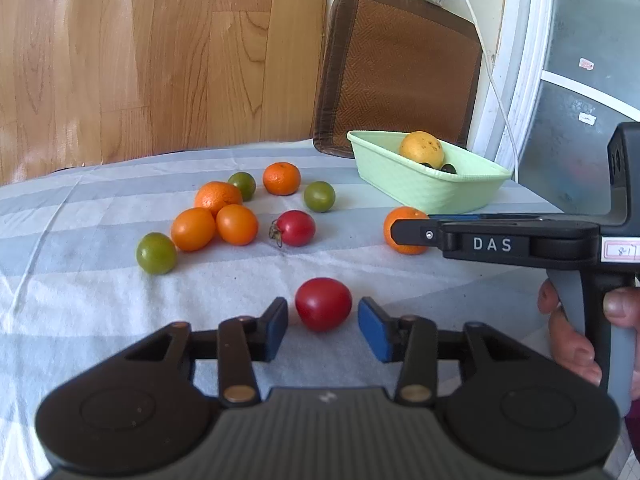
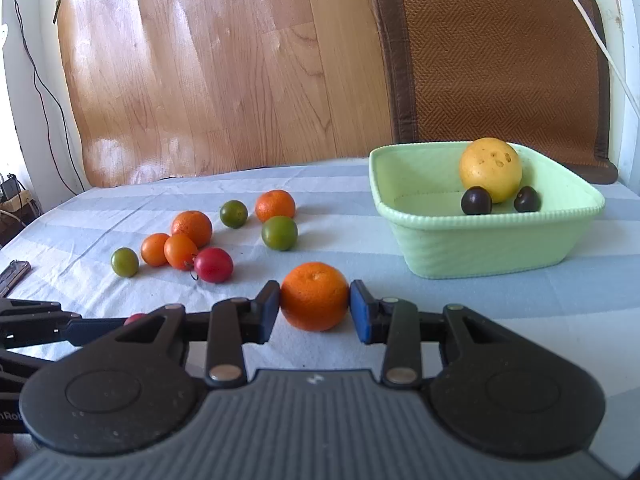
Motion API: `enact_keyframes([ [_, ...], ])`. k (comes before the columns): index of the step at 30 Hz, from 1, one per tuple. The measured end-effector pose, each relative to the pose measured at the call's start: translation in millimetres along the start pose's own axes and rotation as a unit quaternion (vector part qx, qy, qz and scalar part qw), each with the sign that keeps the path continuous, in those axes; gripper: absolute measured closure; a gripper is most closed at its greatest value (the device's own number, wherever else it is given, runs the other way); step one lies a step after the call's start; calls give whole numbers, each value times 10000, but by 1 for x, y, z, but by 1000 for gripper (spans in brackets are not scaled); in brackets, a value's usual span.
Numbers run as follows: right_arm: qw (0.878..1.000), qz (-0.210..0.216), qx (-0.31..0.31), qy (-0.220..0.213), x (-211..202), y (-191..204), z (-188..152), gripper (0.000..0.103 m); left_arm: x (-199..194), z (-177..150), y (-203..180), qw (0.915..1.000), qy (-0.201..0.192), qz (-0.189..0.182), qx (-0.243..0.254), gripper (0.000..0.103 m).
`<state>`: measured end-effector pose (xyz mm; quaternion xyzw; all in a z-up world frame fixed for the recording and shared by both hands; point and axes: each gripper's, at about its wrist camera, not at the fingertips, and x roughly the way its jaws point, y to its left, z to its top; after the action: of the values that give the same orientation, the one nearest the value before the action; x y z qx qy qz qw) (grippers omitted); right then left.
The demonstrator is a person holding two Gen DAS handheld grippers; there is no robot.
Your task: Organize fruits
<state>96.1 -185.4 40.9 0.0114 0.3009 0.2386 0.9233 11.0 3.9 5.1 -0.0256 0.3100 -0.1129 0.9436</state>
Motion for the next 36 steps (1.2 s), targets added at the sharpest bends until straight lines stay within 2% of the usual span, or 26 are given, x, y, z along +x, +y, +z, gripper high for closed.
enact_keyframes([
  [9, 10000, 12, -24, 50, 1, 0, 0, 60, 2, 1, 0, 10000, 6, 96, -26, 61],
  [12, 10000, 15, -21, 50, 2, 0, 0, 60, 5, 4, -2, 9999, 11, 151, 6, 53],
  [14, 10000, 15, -20, 49, 2, 0, 0, 60, 8, 7, -3, 9998, -12, 204, 17, 53],
  [15, 10000, 16, -19, 49, 2, 0, 0, 60, 9, 8, -3, 9998, -13, 200, 14, 53],
  [17, 10000, 16, -19, 48, 2, 1, 0, 60, 13, 9, -3, 9999, 42, 106, 15, 68],
  [18, 10000, 14, -22, 48, 2, 1, 0, 60, 13, 8, -4, 9999, 32, 131, 36, 71],
  [26, 10000, -9, -94, 16, 1, 2, 0, 62, 9, 6, 1, 9999, -39, -71, -88, 72],
  [31, 9995, 36, -143, -290, -9, 3, -1, 63, 5, 8, 4, 9995, -135, -228, -178, 72],
  [34, 9976, 39, 138, -684, -23, -9, 2, 63, 4, 19, 4, 9982, -172, -484, -308, 72],
  [36, 9934, -137, 372, -1081, -37, -24, 11, 63, 5, 37, -2, 9974, -287, -589, -299, 72],
])
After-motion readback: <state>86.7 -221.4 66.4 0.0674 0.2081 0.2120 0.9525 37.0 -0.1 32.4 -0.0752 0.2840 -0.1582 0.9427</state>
